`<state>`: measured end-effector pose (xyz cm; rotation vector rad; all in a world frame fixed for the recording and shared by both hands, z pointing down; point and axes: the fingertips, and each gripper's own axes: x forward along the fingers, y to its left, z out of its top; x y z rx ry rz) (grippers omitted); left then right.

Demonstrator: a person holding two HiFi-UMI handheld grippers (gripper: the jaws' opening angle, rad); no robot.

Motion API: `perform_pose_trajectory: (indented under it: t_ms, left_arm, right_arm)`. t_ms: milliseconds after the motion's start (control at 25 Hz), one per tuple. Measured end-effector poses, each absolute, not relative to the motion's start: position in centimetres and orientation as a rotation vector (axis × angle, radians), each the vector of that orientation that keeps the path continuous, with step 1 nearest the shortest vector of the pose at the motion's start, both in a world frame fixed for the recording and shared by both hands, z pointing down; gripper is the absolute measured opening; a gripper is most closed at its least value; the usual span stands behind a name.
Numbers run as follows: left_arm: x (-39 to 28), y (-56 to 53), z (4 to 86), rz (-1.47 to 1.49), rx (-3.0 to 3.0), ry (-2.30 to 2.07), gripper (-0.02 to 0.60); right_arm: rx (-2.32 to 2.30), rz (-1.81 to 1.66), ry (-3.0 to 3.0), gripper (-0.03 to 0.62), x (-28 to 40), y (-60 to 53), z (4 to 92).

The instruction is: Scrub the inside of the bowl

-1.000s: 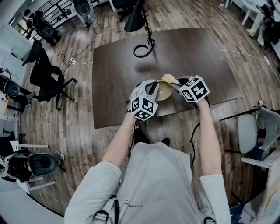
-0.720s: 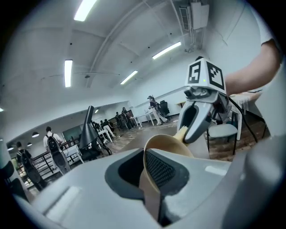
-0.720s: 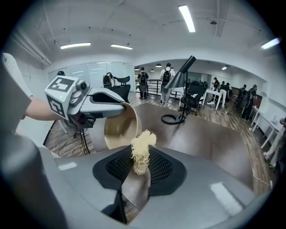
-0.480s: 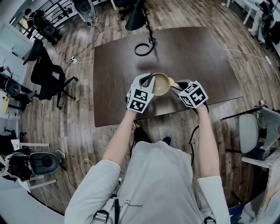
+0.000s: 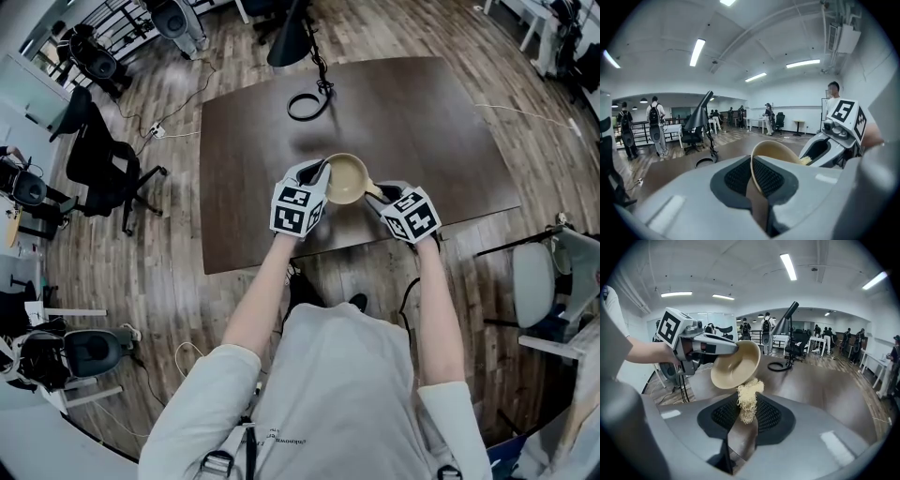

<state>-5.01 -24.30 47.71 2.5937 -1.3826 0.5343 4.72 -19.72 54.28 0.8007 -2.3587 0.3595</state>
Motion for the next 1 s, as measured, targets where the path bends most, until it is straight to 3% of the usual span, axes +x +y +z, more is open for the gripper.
perform_pose_trajectory:
  t_ms: [1000]
  left_arm:
    - [-1.8, -24.1, 47.6, 0.285, 2.45, -1.291, 0.015]
  right_arm:
    - [0.883, 0.67, -2.657, 0.115, 0.1, -17.1, 55.1]
